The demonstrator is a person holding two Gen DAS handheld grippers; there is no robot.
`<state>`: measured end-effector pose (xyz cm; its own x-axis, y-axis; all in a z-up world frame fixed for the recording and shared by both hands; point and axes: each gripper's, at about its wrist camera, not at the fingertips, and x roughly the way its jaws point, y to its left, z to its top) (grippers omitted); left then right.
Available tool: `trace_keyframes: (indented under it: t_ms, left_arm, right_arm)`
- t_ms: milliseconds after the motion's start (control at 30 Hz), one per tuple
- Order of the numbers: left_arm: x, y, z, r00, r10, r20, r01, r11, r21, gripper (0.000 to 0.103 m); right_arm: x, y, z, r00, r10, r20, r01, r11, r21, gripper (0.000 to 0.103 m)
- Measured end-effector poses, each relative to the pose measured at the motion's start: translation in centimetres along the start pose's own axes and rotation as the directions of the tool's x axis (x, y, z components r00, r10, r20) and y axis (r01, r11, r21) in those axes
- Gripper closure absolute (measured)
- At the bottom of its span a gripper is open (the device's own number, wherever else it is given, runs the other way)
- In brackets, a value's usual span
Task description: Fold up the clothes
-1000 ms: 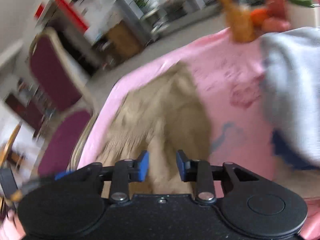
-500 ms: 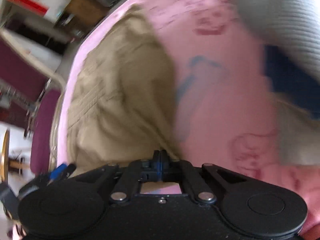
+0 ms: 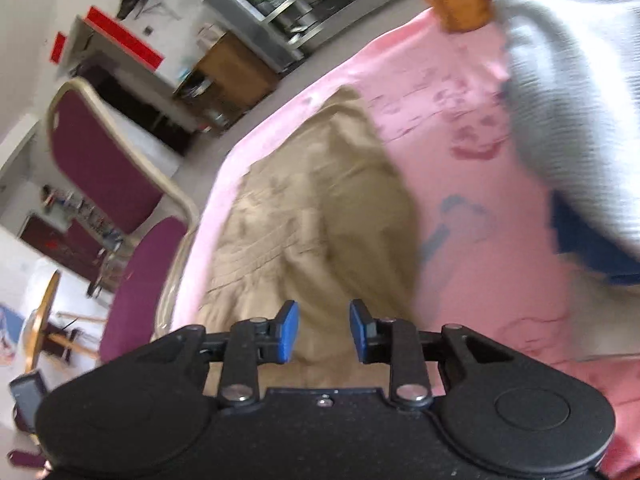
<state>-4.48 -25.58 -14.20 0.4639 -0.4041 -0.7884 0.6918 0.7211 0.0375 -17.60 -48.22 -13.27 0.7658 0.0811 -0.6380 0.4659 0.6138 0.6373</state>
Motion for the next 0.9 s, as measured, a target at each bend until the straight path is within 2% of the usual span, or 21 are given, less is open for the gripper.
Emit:
trace_keyframes:
  t_ms: [100,133,200,267,333,400,533,633,767,900]
  left_arm:
    - [1.6,-0.2,-0.2,0.997,0.033,-0.064,-0.032,0.999,0.009,0.063]
    - [1.7,0.0,-0.1,0.997,0.034,-0.071,-0.034,0.999,0.000,0.062]
    - [1.6,0.4,0.0,0.996,0.029,-0.079,-0.030,0.999,-0.021,0.061]
    - [1.4,0.7,0.1,0.996,0.030,-0.082,-0.033,0.999,-0.031,0.062]
    - [0.2,0.8,0.6,0.998,0.037,-0.053,-0.038,0.999,-0.024,0.066]
    - [-1.5,1.1,1.5,1.000,0.013,-0.005,-0.013,0.999,-0.032,0.066]
    - [-4.3,1.8,4.9,0.996,-0.022,0.090,0.027,0.998,-0.052,0.057]
    - [-6.0,2.4,7.9,0.988,-0.038,0.151,0.049,0.997,-0.067,0.053]
    - [-5.8,3.2,11.8,0.982,-0.072,0.175,0.092,0.990,-0.109,0.048]
    - [-3.2,3.8,15.2,0.983,-0.085,0.162,0.107,0.985,-0.134,0.036]
  right_arm:
    - [1.5,0.7,-0.4,0.998,0.009,-0.061,-0.011,1.000,-0.027,0.073]
    - [1.9,0.7,-0.7,0.996,-0.013,-0.084,0.010,0.999,-0.037,0.073]
    - [2.7,0.5,-1.1,0.985,-0.111,-0.129,0.104,0.993,-0.064,0.073]
    - [3.0,0.4,-1.3,0.974,-0.176,-0.143,0.166,0.983,-0.080,0.077]
    - [2.1,1.1,-0.9,0.979,-0.166,-0.115,0.156,0.984,-0.091,0.076]
    - [0.3,2.3,-0.4,0.987,-0.144,-0.065,0.136,0.983,-0.119,0.074]
    - [-3.6,5.0,2.3,0.998,-0.056,0.023,0.058,0.987,-0.148,0.063]
    - [-6.0,7.1,5.1,0.995,-0.006,0.099,0.024,0.984,-0.178,0.056]
    - [-7.2,9.2,8.8,0.983,0.051,0.178,-0.018,0.983,-0.185,0.045]
    - [-5.2,9.6,12.2,0.973,0.066,0.219,-0.036,0.990,-0.137,0.040]
